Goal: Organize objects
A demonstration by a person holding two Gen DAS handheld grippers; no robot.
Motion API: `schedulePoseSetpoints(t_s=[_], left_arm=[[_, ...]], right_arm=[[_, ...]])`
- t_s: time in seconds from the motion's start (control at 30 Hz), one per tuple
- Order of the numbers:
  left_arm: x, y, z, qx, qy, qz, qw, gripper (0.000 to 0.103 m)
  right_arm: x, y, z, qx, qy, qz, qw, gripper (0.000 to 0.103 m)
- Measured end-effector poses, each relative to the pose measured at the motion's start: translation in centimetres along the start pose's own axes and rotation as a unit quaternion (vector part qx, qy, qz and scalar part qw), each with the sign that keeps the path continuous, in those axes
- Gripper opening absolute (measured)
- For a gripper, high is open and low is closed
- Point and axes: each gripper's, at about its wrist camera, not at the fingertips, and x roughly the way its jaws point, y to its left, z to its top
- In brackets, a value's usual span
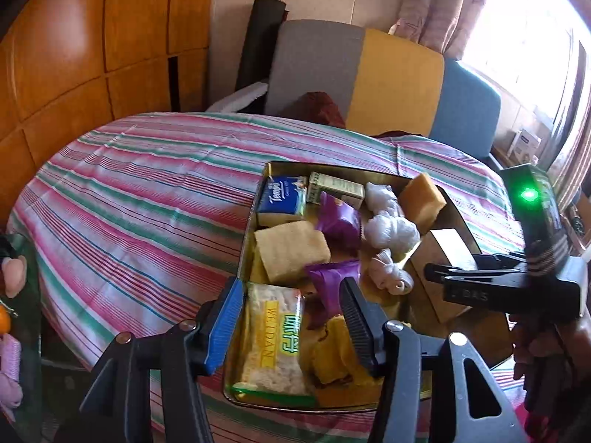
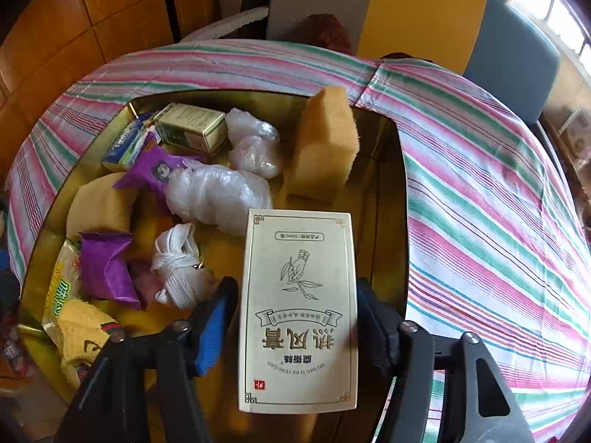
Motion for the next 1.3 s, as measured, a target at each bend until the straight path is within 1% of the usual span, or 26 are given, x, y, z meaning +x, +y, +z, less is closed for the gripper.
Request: schedulePoseSetpoints(t_s=[0.1,0.17,0.23,0.3,0.37,0.47,0.5,0.57,0.7,0.8,0.9,1.0,1.07,1.3], left_arm=[[-0.7,-0.2,0.2,0.006,-0.016,0.021,0.9996,0.055],[-1.3,-0.4,0.3,0.013,-0.025,0.03,0.9991,0.055],[-1.8,-0.7,0.5,0.019,-0.031,0.041,0.9985,0.055],[-2.2,-1.1,0.4,0.029,-0.034,0.051,0.9977,0.055],[-2.7,-1.3,0.3,0.032,-0.038,0.053,0.9973,0.055],[-3.8,-1.7,0.1,0.033,-0.048,0.056,0.9968,0.057],[-4.1,-1.9,0.0,0.034,-0.05,0.065,0.996,0.06],[-4.7,-2.3,-0.1,0.039,-0.057,0.084,0.9941,0.061],[-5.9,-2.3,-0.7,0.028,-0.074,0.081,0.9936,0.061],[-6.5,-2.3,-1.1,0.027,-0.089,0.091,0.9915,0.061],[-6.5,-2.3,-1.2,0.023,-0.085,0.093,0.9917,0.061],[-6.3,-2.2,-1.2,0.021,-0.075,0.089,0.993,0.061],[-6.3,-2.2,-1.3,0.022,-0.074,0.09,0.9929,0.059],[-6.0,-2.3,-1.5,0.029,-0.067,0.091,0.9932,0.059]], right_arm=[[-1.3,-0.1,-0.2,0.007,-0.024,0.005,1.0,0.072],[-2.3,-0.1,-0.4,0.012,-0.042,0.013,0.999,0.082],[-3.2,-0.1,-0.9,0.013,-0.059,0.015,0.998,0.088],[-3.9,0.2,-1.4,0.013,-0.074,0.009,0.997,0.091],[-4.7,0.3,-2.1,0.016,-0.089,0.004,0.996,0.095],[-6.1,0.8,-3.5,0.022,-0.116,-0.006,0.993,0.096],[-6.7,0.9,-4.0,0.024,-0.125,-0.009,0.992,0.097],[-7.6,1.2,-5.0,0.029,-0.144,-0.02,0.989,0.098],[-8.9,1.9,-6.6,0.033,-0.172,-0.028,0.984,0.099],[-9.5,2.1,-7.3,0.044,-0.186,-0.032,0.981,0.099],[-9.9,2.4,-7.8,0.054,-0.193,-0.029,0.979,0.101],[-9.9,2.9,-8.0,0.05,-0.194,-0.032,0.979,0.101],[-9.9,3.1,-8.0,0.05,-0.194,-0.031,0.979,0.101],[-10.0,3.2,-8.1,0.047,-0.197,-0.03,0.979,0.101]])
